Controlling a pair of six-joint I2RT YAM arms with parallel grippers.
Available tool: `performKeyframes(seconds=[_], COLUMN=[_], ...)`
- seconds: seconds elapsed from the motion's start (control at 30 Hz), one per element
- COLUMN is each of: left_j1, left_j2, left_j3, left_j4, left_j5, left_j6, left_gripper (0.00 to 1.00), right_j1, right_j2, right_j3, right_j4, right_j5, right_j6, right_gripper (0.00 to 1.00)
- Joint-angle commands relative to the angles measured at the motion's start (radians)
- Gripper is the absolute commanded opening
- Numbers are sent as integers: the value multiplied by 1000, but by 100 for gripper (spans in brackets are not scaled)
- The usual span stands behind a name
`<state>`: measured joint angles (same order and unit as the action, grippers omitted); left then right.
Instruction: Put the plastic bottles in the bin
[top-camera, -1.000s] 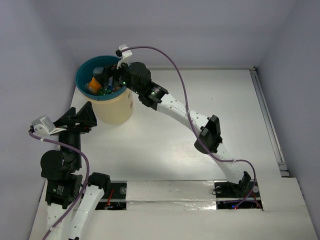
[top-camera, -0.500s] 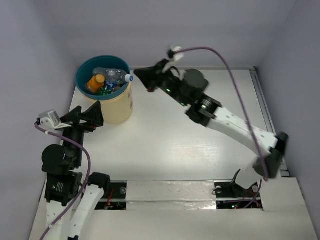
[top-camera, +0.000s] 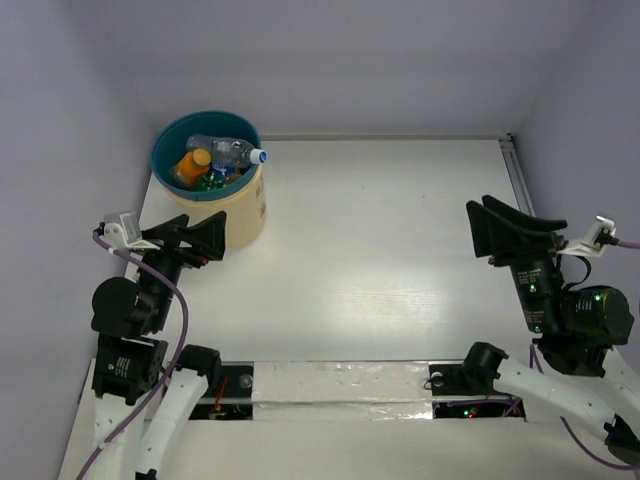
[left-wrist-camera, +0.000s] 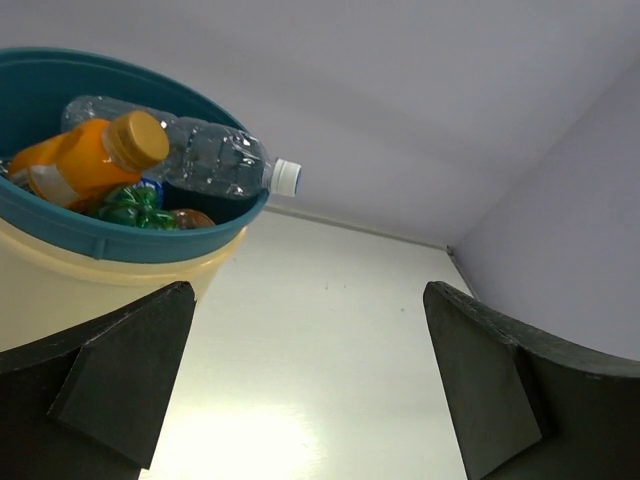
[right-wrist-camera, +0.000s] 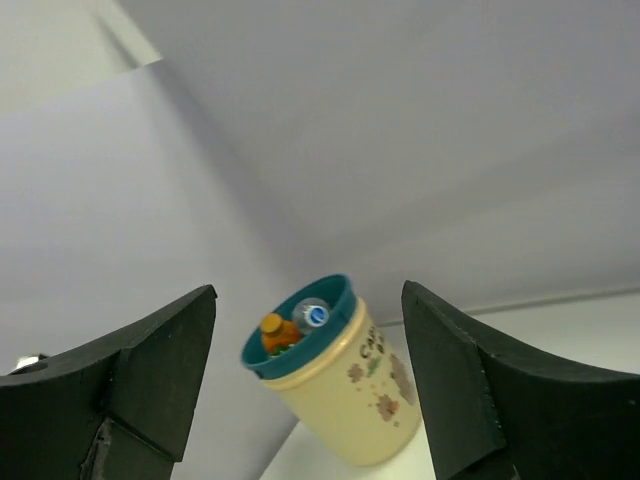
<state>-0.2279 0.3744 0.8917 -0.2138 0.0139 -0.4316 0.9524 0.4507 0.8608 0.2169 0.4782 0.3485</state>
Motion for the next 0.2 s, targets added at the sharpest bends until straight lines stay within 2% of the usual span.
performKeyframes(seconds=[0.0,0.17], left_j1=[1,1], left_j2=[31,38], left_j3=[-19,-48], left_j4=[21,40], left_j5=[66,83], left_j6=[-19,-44], left_gripper=[99,99], right_j1=[8,8], right_j2=[-69,-99], right_j3=[-61,-80], right_j4=[-146,-189], right_j5=[171,177], right_j6=[27,33], right_gripper=[80,80])
